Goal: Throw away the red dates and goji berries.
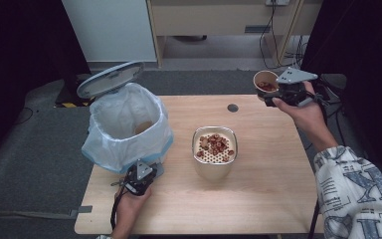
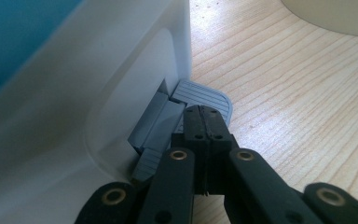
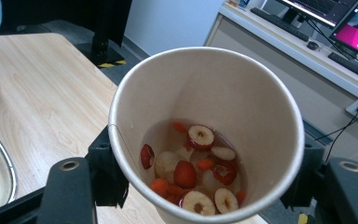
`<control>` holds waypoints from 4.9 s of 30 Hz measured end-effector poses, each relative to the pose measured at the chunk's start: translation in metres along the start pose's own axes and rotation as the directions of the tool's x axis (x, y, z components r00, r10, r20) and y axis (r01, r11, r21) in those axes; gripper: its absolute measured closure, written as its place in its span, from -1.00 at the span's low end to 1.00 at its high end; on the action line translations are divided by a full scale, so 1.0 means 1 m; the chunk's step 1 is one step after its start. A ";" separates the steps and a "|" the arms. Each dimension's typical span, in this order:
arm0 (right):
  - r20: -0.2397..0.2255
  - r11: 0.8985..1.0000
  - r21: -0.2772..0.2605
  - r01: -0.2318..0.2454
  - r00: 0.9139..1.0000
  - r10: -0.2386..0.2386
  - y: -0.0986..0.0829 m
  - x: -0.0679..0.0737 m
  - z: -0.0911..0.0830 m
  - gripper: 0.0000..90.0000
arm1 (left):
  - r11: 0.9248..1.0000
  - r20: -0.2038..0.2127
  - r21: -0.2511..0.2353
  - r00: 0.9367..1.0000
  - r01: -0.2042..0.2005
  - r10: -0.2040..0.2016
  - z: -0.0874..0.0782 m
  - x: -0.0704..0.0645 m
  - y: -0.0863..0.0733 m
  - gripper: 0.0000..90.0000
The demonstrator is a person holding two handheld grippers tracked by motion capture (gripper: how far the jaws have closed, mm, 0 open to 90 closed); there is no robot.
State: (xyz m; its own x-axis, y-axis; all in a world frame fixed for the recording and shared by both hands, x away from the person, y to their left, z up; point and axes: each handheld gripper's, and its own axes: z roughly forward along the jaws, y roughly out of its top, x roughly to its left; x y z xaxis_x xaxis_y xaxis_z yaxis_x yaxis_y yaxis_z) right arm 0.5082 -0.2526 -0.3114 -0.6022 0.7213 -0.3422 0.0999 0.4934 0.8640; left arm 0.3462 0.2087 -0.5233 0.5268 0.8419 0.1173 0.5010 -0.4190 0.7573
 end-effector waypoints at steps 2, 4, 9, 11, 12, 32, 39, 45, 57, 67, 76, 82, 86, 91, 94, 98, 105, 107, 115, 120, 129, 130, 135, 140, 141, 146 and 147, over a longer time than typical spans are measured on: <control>-0.007 1.000 -0.001 0.008 1.000 -0.008 0.002 0.003 0.000 -0.27 | 1.000 0.000 0.001 1.000 -0.001 0.001 0.000 0.000 0.000 0.99; -0.011 1.000 -0.001 0.014 1.000 -0.014 0.004 0.005 0.001 -0.27 | 1.000 0.001 -0.002 1.000 0.002 -0.002 0.000 0.000 0.000 0.99; -0.015 0.999 -0.007 0.042 0.999 -0.043 0.011 0.012 0.002 -0.27 | 1.000 0.001 0.001 1.000 0.001 -0.001 0.000 0.000 0.000 0.99; -0.017 0.999 -0.008 0.050 0.999 -0.050 0.014 0.014 0.002 -0.27 | 1.000 0.000 0.000 1.000 0.000 0.000 0.000 0.000 0.000 0.99; -0.017 0.998 -0.010 0.058 0.998 -0.059 0.016 0.015 0.003 -0.27 | 1.000 0.000 0.001 1.000 0.000 0.000 0.000 0.000 0.000 0.99; -0.041 0.984 -0.022 0.179 0.983 -0.180 0.043 0.033 0.002 -0.27 | 1.000 0.002 -0.002 1.000 0.008 -0.008 0.000 0.000 0.000 0.99; -0.042 0.972 -0.025 0.233 0.971 -0.234 0.048 0.044 0.002 -0.27 | 1.000 0.004 -0.004 1.000 0.010 -0.010 0.000 0.000 0.000 0.99; -0.036 0.964 -0.018 0.265 0.963 -0.265 0.050 0.048 0.001 -0.27 | 1.000 0.004 -0.003 1.000 0.010 -0.010 0.000 0.000 0.000 0.99; -0.056 0.949 -0.022 0.313 0.948 -0.314 0.054 0.062 0.003 -0.27 | 1.000 0.005 -0.003 1.000 0.011 -0.011 0.000 0.000 0.000 0.99; -0.052 0.915 -0.032 0.402 0.914 -0.403 0.058 0.069 0.001 -0.27 | 1.000 0.004 -0.003 1.000 0.010 -0.010 0.000 0.000 0.000 0.99; -0.053 0.915 -0.038 0.403 0.913 -0.404 0.061 0.070 -0.001 -0.27 | 1.000 0.005 -0.003 1.000 0.011 -0.011 0.000 0.000 0.000 0.99; -0.043 0.903 -0.036 0.427 0.903 -0.428 0.064 0.071 -0.004 -0.27 | 1.000 0.006 -0.003 1.000 0.013 -0.013 0.000 0.000 0.000 0.99; -0.034 0.889 -0.027 0.458 0.888 -0.459 0.066 0.071 -0.004 -0.27 | 1.000 0.006 -0.003 1.000 0.012 -0.012 0.000 0.000 0.000 0.99; -0.040 0.869 -0.019 0.494 0.868 -0.494 0.065 0.077 -0.002 -0.27 | 1.000 0.006 -0.003 1.000 0.012 -0.012 0.000 0.000 0.000 0.99; -0.037 0.862 -0.011 0.506 0.861 -0.506 0.064 0.077 0.001 -0.27 | 1.000 0.006 -0.003 1.000 0.012 -0.012 0.000 0.000 0.000 0.99; -0.040 0.854 -0.008 0.521 0.853 -0.520 0.063 0.081 0.003 -0.27 | 1.000 0.007 -0.003 1.000 0.014 -0.014 0.000 0.000 0.000 0.99; -0.042 0.829 0.002 0.560 0.828 -0.559 0.056 0.088 0.006 -0.27 | 1.000 0.008 -0.001 1.000 0.017 -0.017 0.000 0.000 0.000 0.99; -0.043 0.817 0.003 0.576 0.817 -0.576 0.055 0.089 0.007 -0.27 | 1.000 0.007 -0.001 1.000 0.017 -0.017 0.000 0.000 0.000 0.99; -0.037 0.788 0.006 0.616 0.788 -0.615 0.057 0.097 0.005 -0.27 | 1.000 0.009 -0.003 1.000 0.017 -0.017 0.000 0.000 0.000 0.99; -0.034 0.784 0.017 0.620 0.784 -0.619 0.055 0.095 0.005 -0.27 | 1.000 0.010 -0.001 1.000 0.018 -0.018 0.000 0.000 0.000 0.99; -0.034 0.780 0.009 0.626 0.780 -0.625 0.056 0.097 0.003 -0.27 | 1.000 0.013 -0.003 1.000 0.021 -0.021 0.000 0.000 0.000 0.99; -0.032 0.779 0.009 0.627 0.778 -0.627 0.057 0.098 0.002 -0.27 | 1.000 0.013 -0.004 1.000 0.021 -0.021 0.000 0.000 0.000 0.99; -0.021 0.751 0.019 0.660 0.751 -0.660 0.059 0.101 -0.002 -0.27 | 1.000 0.012 -0.003 1.000 0.020 -0.020 0.000 0.000 0.000 0.99; -0.010 0.722 0.024 0.692 0.722 -0.692 0.061 0.104 -0.005 -0.26 | 1.000 0.012 -0.003 1.000 0.021 -0.021 0.000 0.000 0.000 0.99; -0.011 0.720 0.021 0.694 0.720 -0.694 0.062 0.105 -0.006 -0.26 | 1.000 0.012 -0.003 1.000 0.021 -0.021 0.000 0.000 0.000 0.99; 0.003 0.685 0.031 0.728 0.685 -0.729 0.065 0.110 -0.009 -0.26 | 1.000 0.011 -0.002 1.000 0.019 -0.019 0.000 0.000 0.000 0.99; 0.006 0.677 0.035 0.735 0.677 -0.736 0.065 0.111 -0.009 -0.26 | 1.000 0.011 -0.003 1.000 0.019 -0.019 0.000 0.000 0.000 0.99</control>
State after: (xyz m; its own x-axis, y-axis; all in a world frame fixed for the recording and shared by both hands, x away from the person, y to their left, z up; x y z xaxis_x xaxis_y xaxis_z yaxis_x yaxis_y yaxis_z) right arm 0.4411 -0.1447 -0.2899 -0.4766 0.1281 -0.8698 -0.3475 0.8813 0.3201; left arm 0.3464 0.2085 -0.5233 0.5249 0.8457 0.0962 0.5089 -0.4024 0.7610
